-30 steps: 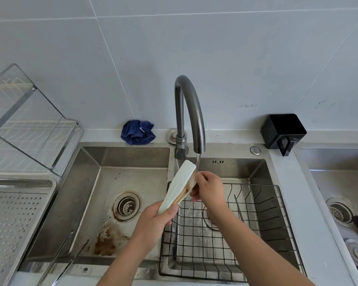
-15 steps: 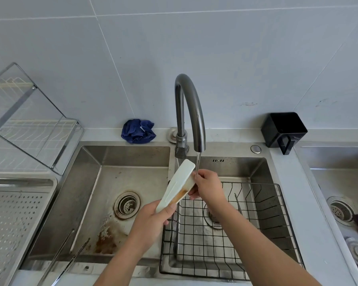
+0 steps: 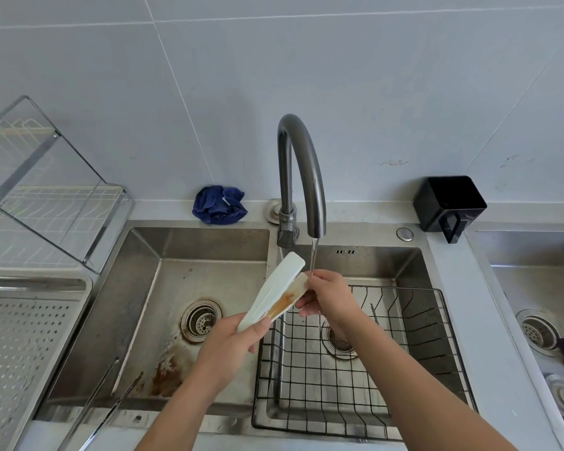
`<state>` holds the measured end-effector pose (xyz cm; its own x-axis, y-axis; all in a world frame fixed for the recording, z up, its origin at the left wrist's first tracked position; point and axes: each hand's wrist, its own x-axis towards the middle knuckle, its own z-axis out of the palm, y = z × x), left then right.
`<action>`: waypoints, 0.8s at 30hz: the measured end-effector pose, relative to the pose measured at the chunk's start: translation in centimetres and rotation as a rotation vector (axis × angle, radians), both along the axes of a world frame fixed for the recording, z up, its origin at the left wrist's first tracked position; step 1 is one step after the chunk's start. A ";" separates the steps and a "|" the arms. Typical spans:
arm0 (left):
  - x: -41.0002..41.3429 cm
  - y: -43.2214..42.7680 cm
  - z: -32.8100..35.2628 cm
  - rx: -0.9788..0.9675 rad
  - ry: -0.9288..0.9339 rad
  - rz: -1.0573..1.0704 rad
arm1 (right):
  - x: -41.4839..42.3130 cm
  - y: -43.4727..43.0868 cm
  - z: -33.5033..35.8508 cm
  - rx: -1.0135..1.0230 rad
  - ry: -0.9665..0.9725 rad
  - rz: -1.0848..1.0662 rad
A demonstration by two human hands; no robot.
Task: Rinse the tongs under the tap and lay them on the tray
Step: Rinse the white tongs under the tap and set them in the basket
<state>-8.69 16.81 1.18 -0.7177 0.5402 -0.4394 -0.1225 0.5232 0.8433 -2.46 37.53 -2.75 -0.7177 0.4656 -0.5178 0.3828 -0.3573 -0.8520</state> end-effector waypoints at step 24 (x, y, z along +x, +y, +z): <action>0.2 1.0 -0.2 0.026 -0.050 0.011 | 0.0 -0.6 0.3 0.219 0.009 0.027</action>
